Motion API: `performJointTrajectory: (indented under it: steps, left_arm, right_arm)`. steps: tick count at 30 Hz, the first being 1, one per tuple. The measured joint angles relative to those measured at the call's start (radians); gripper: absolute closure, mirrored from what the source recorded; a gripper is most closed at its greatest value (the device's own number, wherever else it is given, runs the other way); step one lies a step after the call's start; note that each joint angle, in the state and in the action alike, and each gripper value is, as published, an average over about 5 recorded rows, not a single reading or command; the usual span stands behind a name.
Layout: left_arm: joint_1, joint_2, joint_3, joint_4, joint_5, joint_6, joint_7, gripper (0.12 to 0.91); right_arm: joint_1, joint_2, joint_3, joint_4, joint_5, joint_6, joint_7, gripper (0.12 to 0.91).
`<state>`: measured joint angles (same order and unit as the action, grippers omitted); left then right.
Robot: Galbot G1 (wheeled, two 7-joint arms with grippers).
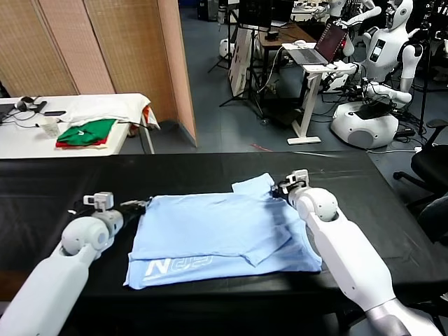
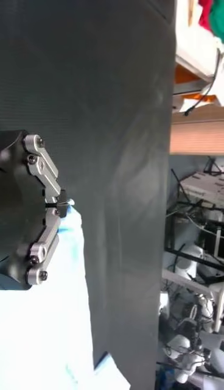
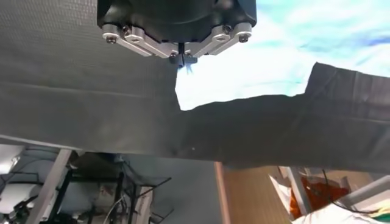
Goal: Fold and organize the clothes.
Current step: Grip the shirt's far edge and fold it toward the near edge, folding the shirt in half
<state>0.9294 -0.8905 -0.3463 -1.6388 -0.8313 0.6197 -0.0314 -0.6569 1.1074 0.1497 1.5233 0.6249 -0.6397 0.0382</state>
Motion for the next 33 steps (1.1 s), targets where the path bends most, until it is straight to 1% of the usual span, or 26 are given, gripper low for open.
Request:
performJointTrajectory:
  steps: [3, 9, 14, 19, 24, 29, 33]
  left_arm:
    - [0.020, 0.020, -0.018, -0.037, -0.016, 0.000, -0.007, 0.885]
    - [0.094, 0.072, -0.072, -0.127, -0.045, 0.007, -0.008, 0.885]
    - [0.185, 0.117, -0.129, -0.241, -0.049, 0.015, -0.008, 0.885]
    - [0.278, 0.135, -0.172, -0.341, -0.002, 0.022, -0.005, 0.885]
    - [0.371, 0.128, -0.206, -0.391, 0.047, 0.019, 0.006, 0.885]
    - [0.457, 0.112, -0.242, -0.414, 0.076, 0.009, 0.021, 0.885]
    - [0.510, 0.101, -0.266, -0.427, 0.087, 0.003, 0.026, 0.885]
  right_arm:
    - [-0.038, -0.027, 0.021, 0.065, 0.002, -0.027, 0.012, 0.882]
    - [-0.141, -0.088, 0.070, 0.211, -0.001, -0.093, 0.039, 0.882]
    - [-0.242, -0.134, 0.109, 0.338, -0.003, -0.097, 0.063, 0.882]
    - [-0.347, -0.169, 0.140, 0.444, -0.019, -0.097, 0.076, 0.882]
    - [-0.447, -0.185, 0.160, 0.501, -0.056, -0.097, 0.070, 0.882]
    - [-0.519, -0.186, 0.169, 0.529, -0.077, -0.097, 0.066, 0.882]
    - [-0.555, -0.183, 0.177, 0.534, -0.084, -0.097, 0.065, 0.882]
